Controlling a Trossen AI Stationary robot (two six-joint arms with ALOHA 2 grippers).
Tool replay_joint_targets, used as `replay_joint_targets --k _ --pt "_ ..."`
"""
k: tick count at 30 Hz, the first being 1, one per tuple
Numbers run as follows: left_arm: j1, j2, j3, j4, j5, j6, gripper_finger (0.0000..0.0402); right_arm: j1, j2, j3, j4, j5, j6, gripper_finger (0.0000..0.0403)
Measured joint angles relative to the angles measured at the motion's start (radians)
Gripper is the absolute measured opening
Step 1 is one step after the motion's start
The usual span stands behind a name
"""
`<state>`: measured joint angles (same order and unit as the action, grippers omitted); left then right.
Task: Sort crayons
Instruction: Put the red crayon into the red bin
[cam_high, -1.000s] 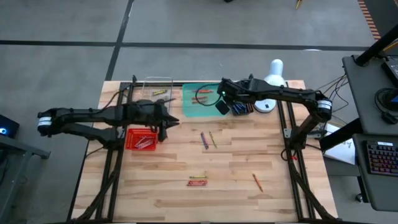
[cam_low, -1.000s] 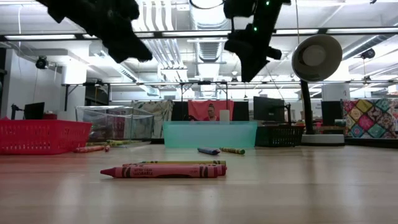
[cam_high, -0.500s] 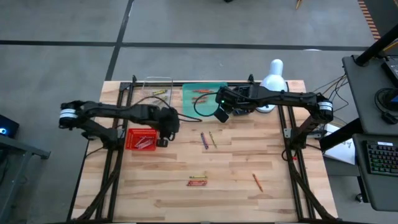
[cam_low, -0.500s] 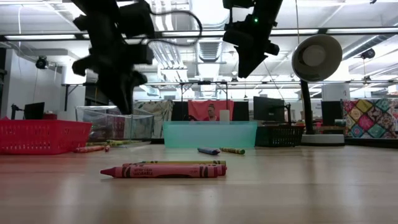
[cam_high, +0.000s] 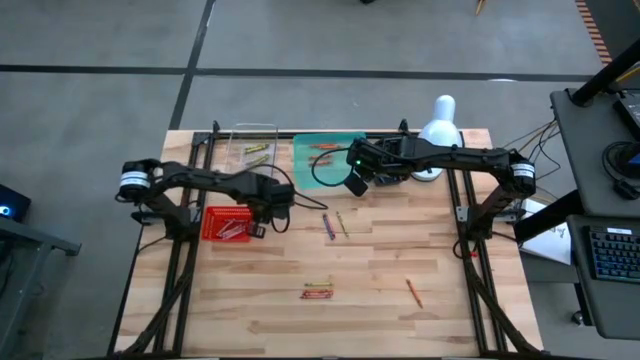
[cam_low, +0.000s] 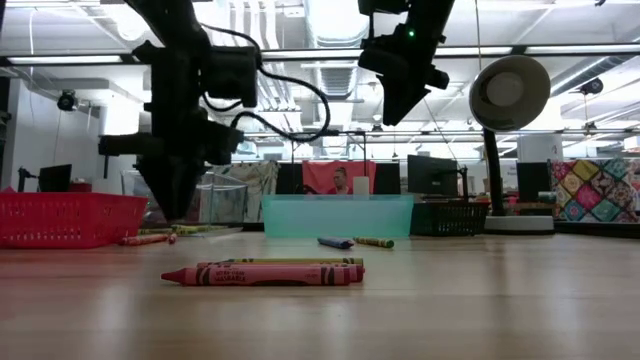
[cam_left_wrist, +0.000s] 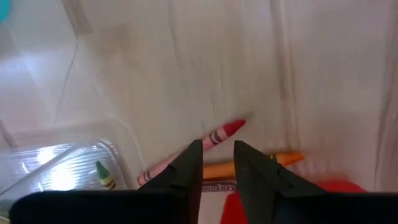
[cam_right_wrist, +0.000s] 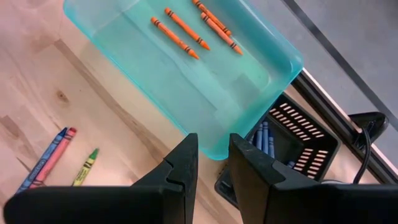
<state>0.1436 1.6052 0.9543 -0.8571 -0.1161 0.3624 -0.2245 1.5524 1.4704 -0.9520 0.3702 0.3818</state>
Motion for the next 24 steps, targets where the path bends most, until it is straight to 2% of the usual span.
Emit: replay_joint_targets --k 9,24 --pt "0.0 0.051 -0.003 0.001 -0.045 0.015 0.011 0.0 0.001 0.0 0.0 -0.001 0.002 0.0079" --pt "0.0 0.063 -0.016 0.038 -0.064 0.05 0.0112 0.017 0.001 -0.003 0.0 -0.002 0.003 0.0079"
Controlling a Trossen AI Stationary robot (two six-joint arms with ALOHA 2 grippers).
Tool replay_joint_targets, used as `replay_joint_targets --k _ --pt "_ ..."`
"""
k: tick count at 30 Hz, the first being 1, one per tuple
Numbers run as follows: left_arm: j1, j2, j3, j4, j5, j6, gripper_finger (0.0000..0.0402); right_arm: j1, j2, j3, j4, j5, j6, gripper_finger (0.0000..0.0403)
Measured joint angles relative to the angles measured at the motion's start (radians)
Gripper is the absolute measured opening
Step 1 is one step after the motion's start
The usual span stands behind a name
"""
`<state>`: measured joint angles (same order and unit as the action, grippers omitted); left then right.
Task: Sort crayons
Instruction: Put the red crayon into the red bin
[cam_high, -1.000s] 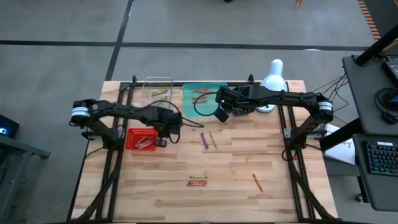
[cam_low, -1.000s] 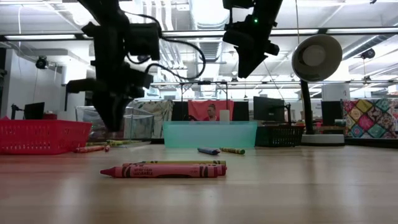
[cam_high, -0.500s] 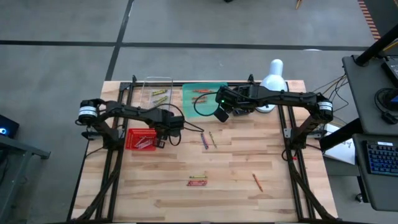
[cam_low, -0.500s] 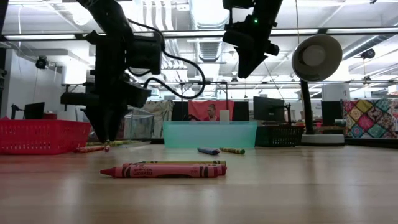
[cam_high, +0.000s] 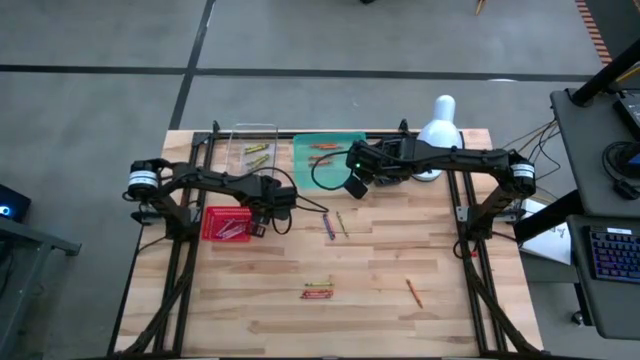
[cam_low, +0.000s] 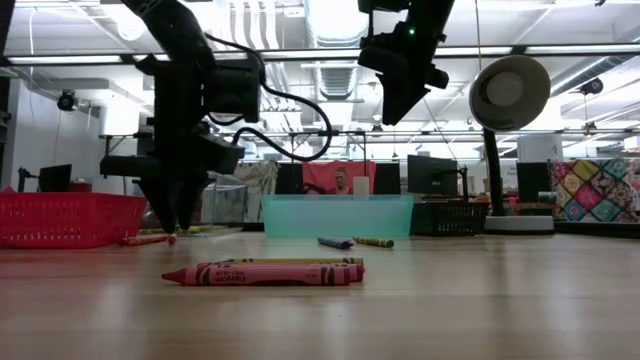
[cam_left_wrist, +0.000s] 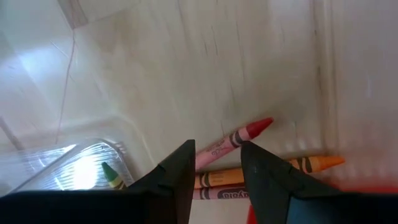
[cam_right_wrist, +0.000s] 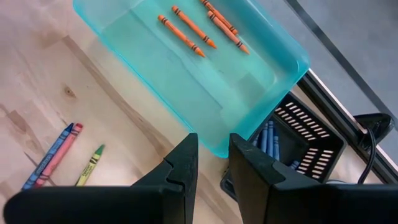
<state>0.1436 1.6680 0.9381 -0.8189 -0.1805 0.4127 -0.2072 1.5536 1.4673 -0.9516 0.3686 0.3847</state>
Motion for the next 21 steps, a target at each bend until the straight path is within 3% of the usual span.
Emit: replay_joint_targets --k 21 --pt "0.0 -0.015 0.002 -0.037 0.024 -0.012 0.0112 0.009 0.0 0.0 0.0 0.0 0.0 0.0079"
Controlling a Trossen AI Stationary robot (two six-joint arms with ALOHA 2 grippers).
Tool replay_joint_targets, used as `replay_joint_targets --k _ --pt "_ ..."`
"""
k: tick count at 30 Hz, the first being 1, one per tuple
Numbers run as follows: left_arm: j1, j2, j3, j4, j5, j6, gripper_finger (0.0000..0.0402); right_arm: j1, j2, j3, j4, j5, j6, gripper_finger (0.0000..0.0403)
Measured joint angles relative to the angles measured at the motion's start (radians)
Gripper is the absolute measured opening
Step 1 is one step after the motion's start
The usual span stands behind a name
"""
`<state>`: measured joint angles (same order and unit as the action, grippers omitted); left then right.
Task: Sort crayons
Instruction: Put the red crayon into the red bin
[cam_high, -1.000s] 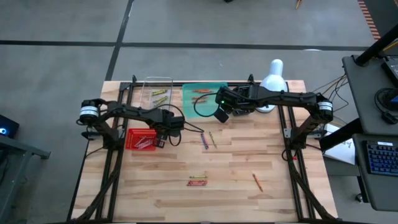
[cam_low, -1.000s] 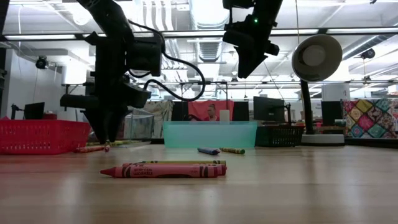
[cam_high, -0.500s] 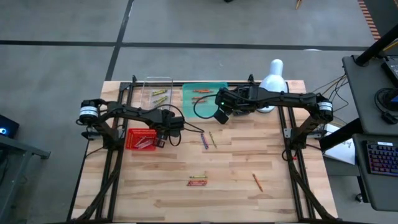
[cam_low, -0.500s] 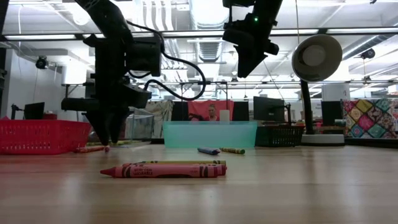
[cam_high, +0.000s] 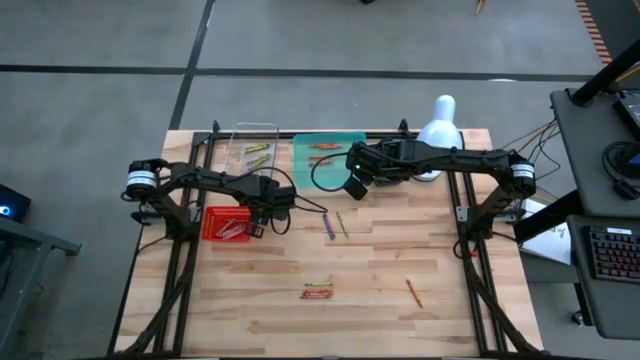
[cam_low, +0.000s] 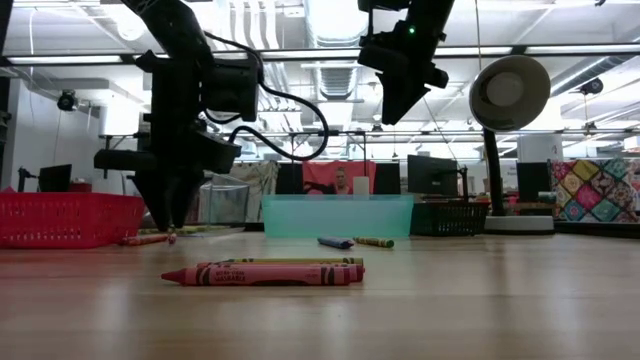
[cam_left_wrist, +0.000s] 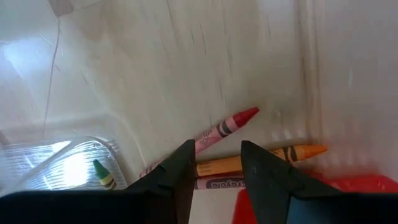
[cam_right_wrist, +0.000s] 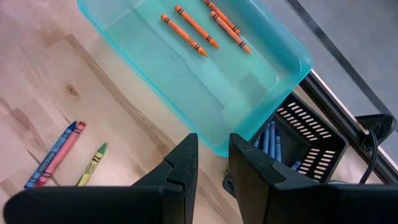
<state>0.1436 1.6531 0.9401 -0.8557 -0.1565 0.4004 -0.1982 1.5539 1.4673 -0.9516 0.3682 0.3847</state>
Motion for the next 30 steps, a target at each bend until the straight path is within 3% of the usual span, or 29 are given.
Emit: replay_joint_targets --k 17,24,30 --pt "-0.006 -0.038 0.001 0.009 0.018 0.01 0.0112 0.0 0.0 0.0 0.0 0.0 0.0 0.0079" --pt "-0.034 -0.035 0.001 0.062 0.09 0.02 0.0112 0.0 0.0 0.0 0.002 0.0 0.0 0.0079" --pt "-0.079 -0.019 0.0 0.054 -0.015 0.045 0.0112 0.007 0.0 0.0 0.004 0.0 0.0 0.0079"
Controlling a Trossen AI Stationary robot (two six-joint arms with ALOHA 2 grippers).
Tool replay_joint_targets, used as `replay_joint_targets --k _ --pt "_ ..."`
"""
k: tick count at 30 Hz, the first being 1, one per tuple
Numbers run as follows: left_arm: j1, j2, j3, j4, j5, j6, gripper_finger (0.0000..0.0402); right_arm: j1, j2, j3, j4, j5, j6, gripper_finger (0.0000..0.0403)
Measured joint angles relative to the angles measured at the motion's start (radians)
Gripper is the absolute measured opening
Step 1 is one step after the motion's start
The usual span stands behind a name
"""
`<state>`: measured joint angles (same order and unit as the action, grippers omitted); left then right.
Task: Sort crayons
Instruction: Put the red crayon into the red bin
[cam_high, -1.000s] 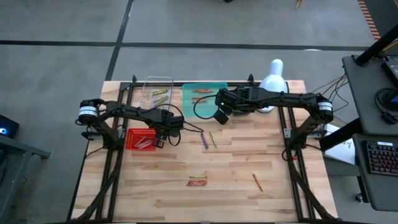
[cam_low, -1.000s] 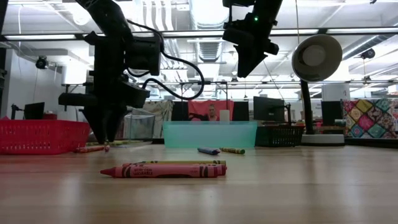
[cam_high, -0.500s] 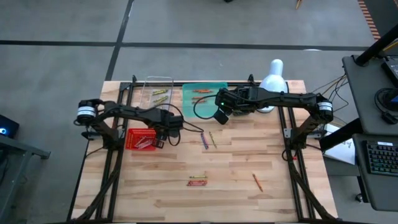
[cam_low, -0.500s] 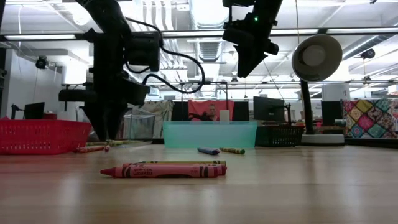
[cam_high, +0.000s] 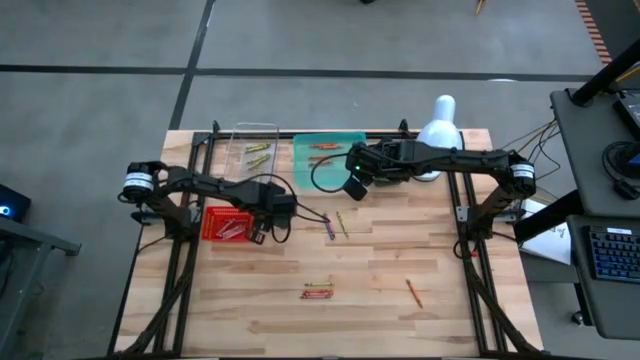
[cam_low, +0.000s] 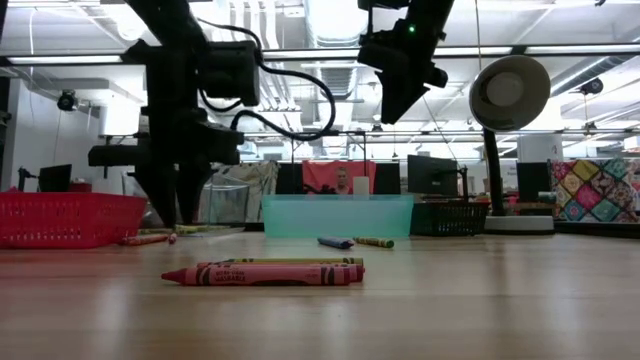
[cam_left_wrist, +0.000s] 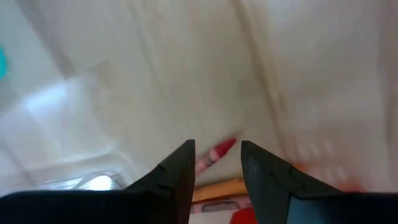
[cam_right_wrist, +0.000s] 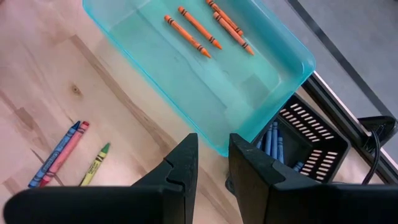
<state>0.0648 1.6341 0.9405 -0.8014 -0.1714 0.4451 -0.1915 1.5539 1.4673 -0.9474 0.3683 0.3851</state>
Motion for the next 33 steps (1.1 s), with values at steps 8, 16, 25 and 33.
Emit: replay_joint_targets --k 8,16,25,33 --pt "-0.007 0.0 0.0 -0.037 -0.042 0.048 0.0112 0.016 0.0 0.0 0.001 0.0 0.0 0.0079" --pt "-0.007 0.001 -0.021 -0.033 -0.028 0.069 0.0112 0.022 0.0 0.0 0.003 0.0 0.0 0.0079" --pt "-0.007 0.003 -0.027 0.017 -0.028 0.07 0.0112 0.022 0.0 0.0 0.003 0.0 -0.003 0.0079" --pt "-0.007 0.003 -0.046 0.019 -0.028 0.073 0.0112 0.028 0.0 0.0 0.003 0.0 -0.003 0.0079"
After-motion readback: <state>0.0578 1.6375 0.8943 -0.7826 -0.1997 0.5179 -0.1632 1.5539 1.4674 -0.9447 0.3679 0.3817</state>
